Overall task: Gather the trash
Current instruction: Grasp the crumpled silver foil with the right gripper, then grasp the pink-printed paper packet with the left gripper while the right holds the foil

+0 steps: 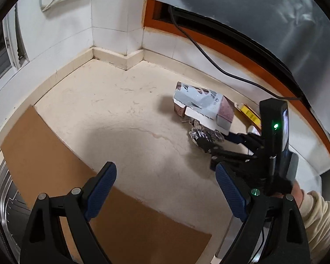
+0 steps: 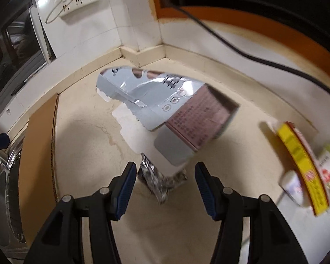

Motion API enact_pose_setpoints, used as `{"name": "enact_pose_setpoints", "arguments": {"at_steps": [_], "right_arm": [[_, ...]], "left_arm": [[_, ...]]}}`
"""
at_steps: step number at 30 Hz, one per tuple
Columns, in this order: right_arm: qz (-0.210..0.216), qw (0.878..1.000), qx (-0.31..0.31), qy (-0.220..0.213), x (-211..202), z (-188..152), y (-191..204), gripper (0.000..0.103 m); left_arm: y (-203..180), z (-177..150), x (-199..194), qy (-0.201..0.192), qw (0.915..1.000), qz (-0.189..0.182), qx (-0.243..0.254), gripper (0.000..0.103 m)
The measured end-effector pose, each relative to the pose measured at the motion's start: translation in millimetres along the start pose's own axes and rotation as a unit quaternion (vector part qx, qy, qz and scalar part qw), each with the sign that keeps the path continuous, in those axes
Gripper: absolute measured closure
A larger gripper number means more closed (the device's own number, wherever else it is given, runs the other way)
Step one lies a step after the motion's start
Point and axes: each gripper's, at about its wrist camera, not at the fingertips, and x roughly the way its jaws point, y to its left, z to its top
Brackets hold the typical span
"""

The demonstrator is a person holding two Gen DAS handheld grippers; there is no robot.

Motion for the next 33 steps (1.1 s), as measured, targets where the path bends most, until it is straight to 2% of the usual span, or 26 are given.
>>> {"name": "enact_pose_setpoints", "arguments": {"at_steps": [6,13,16,23,27,33], "right_arm": [[0.056,0.998,-0.011,-0.008,14.8,2.5,-3.6,0.053],[0.082,0.992,-0.094,-0.020,-17.2,-23.8,7.7,0.054],[0.086,0.990,-0.108,-0.014,-31.4,-39.6,5.4,0.054],[0.093,0.994,-0.063,0.008,-58.2,-69.3,-29.4,0.054],[0.095,0.995,-0.009,0.009,-68.6,-72.6,-58.4,0.054],[0.093,0.995,0.032,0.003,-70.7,-70.0,-77.4,0.054]], "left_arm": [[-10.0,10.4,16.6,-0.002,0.9999,-0.005,-0.014,0.013],[-20.2,24.6,39.6,0.002,0.9995,-0.024,-0.020,0.013],[-19.6,33.9,53.2,0.005,0.9989,-0.034,-0.032,0.013],[-22.0,55.1,75.4,0.006,0.9992,-0.030,-0.027,0.013],[-25.4,61.1,91.4,0.023,0.9988,-0.040,-0.015,0.013],[-31.6,64.5,114.9,0.043,0.9962,-0.073,-0.017,0.013]]}}
